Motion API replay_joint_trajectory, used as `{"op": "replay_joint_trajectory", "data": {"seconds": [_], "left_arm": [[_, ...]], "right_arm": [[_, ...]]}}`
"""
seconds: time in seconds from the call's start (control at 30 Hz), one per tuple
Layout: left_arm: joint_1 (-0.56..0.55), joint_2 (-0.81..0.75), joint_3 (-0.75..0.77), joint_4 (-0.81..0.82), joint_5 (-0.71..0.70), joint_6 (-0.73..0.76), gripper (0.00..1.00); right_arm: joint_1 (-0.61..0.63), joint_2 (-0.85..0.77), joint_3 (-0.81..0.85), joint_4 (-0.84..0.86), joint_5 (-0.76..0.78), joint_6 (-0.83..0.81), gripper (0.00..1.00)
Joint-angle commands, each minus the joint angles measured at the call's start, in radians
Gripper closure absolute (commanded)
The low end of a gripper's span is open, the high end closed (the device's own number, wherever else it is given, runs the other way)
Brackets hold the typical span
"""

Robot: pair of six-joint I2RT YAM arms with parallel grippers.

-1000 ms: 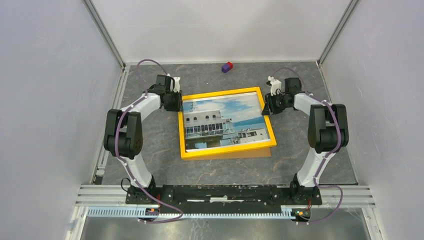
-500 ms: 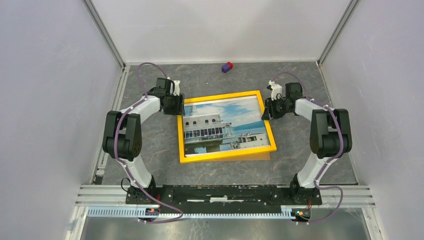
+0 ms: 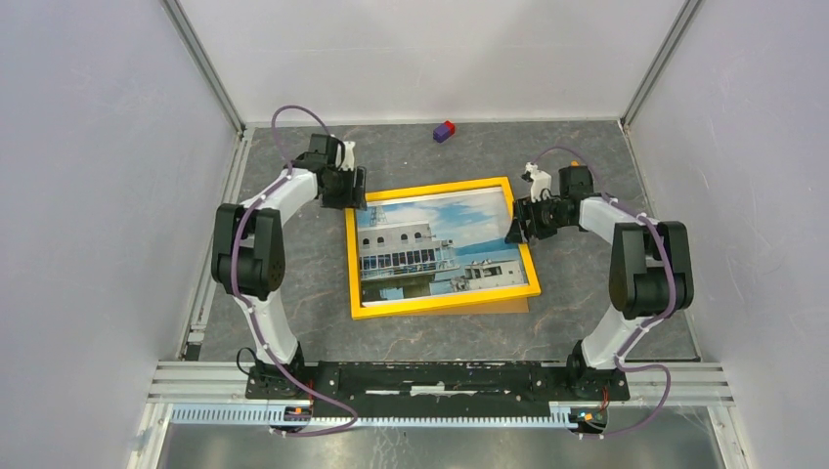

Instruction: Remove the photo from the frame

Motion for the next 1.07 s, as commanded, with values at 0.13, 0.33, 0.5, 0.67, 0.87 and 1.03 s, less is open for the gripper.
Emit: {"op": "replay_joint_trajectory", "data": {"seconds": [0.13, 0.33, 0.5, 0.67, 0.87, 1.03], "left_arm": [[0.015, -0.154, 0.187, -0.160, -0.040, 0.136, 0.00], [0.124, -0.305, 0.235, -0.325, 0.165, 0.210, 0.00], [0.278, -0.482, 0.111, -0.371, 0.216, 0.295, 0.00], [0.385, -0.653, -0.144, -0.277, 0.249, 0.311, 0.00], [0.388, -0.730, -0.333, -0.149, 0.253, 0.214, 0.00], [0.388, -0.689, -0.330, -0.175, 0.236, 0.189, 0.00]], "right_arm": [[-0.065, -0.127, 0.095, -0.126, -0.094, -0.079, 0.14], [-0.153, -0.250, 0.169, -0.198, -0.117, -0.213, 0.02], [-0.281, -0.258, 0.229, -0.290, -0.217, -0.334, 0.02], [-0.436, -0.233, 0.132, -0.297, -0.315, -0.441, 0.02], [-0.521, -0.181, 0.001, -0.291, -0.354, -0.537, 0.02], [-0.524, -0.249, -0.157, -0.075, -0.282, -0.403, 0.02]]}}
